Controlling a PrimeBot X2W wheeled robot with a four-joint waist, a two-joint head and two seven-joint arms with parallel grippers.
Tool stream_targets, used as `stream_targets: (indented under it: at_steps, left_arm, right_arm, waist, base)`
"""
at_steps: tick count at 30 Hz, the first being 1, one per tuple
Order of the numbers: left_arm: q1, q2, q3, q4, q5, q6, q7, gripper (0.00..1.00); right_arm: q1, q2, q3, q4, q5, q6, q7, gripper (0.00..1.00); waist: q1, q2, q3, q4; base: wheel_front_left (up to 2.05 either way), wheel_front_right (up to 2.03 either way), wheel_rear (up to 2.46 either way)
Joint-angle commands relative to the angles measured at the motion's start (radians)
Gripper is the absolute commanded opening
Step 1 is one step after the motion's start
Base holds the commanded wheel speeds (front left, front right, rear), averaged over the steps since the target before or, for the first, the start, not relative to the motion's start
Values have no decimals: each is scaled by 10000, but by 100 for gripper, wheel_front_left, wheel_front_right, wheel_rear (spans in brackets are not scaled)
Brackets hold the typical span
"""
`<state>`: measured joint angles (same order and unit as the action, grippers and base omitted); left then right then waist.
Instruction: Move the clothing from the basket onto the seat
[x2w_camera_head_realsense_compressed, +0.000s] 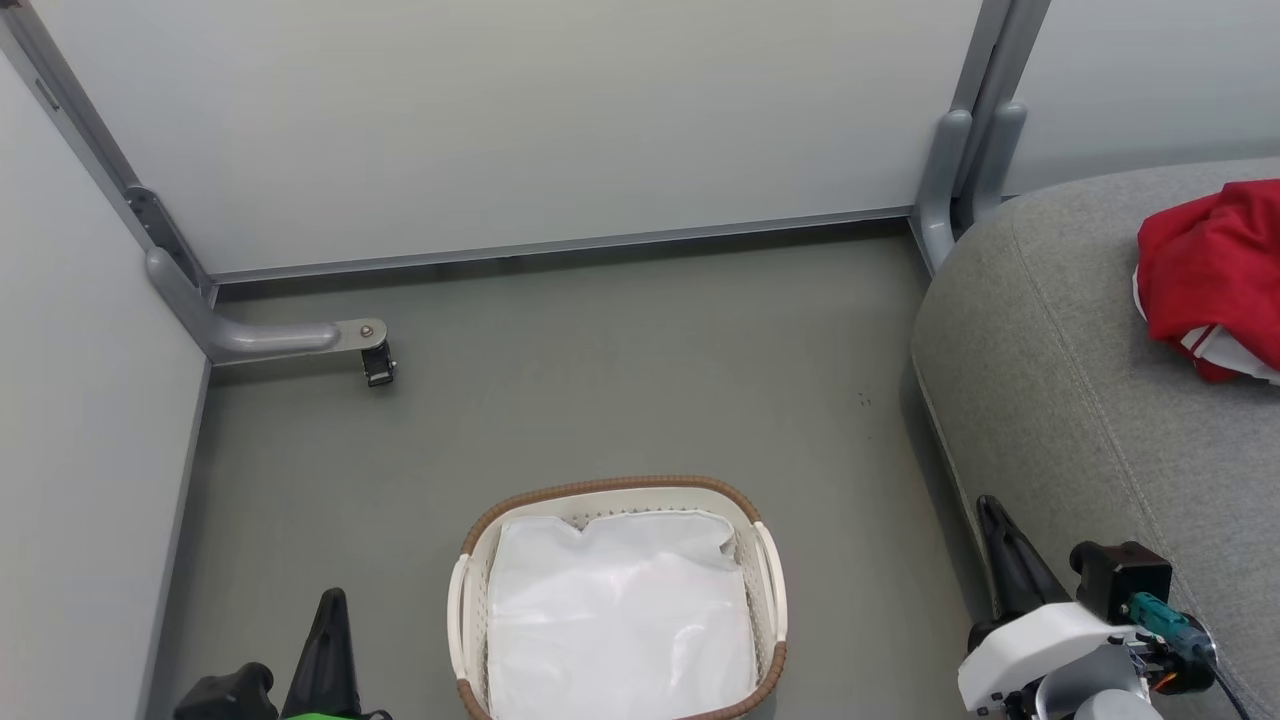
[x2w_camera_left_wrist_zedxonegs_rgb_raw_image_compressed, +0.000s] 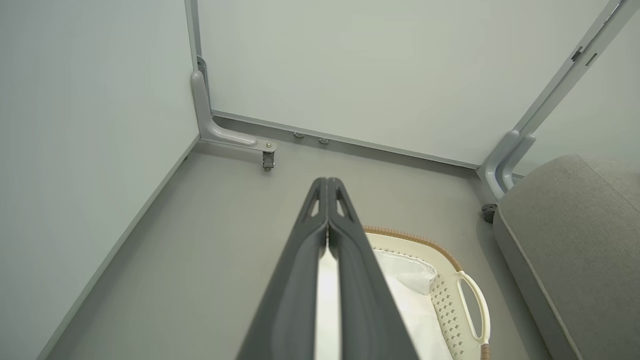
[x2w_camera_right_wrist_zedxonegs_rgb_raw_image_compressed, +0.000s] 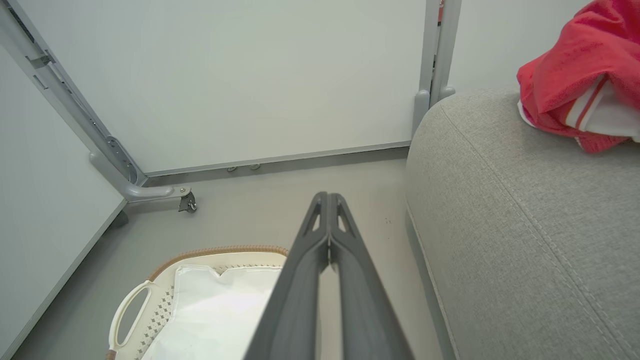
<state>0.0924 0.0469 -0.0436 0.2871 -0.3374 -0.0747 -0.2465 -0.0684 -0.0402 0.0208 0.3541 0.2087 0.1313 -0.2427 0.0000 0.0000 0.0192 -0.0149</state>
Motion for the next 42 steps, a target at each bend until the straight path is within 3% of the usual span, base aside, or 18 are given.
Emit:
stream_targets:
  at_steps: [1,21,42]
  left_arm:
    - [-188,21,92,-152,-481,-38,100,0]
    - [-681,28,470,-250,-3639,-177,992,0]
    - [-1091,34,798,-307,-6297,-298,1759,0]
  right_arm:
    - [-163,-23,-83,-170,509,0,116,0]
    - [-217,-49,-390,-461,4000,-2,982,0]
    - [-305,-73,-674,-662,6918,-4,1739,0]
  waist:
    - [0,0,-3,3]
    - [0,0,-29,27]
    - [0,0,-56,52]
  base:
    - [0,0,0]
    - [0,0,0]
    - [0,0,0]
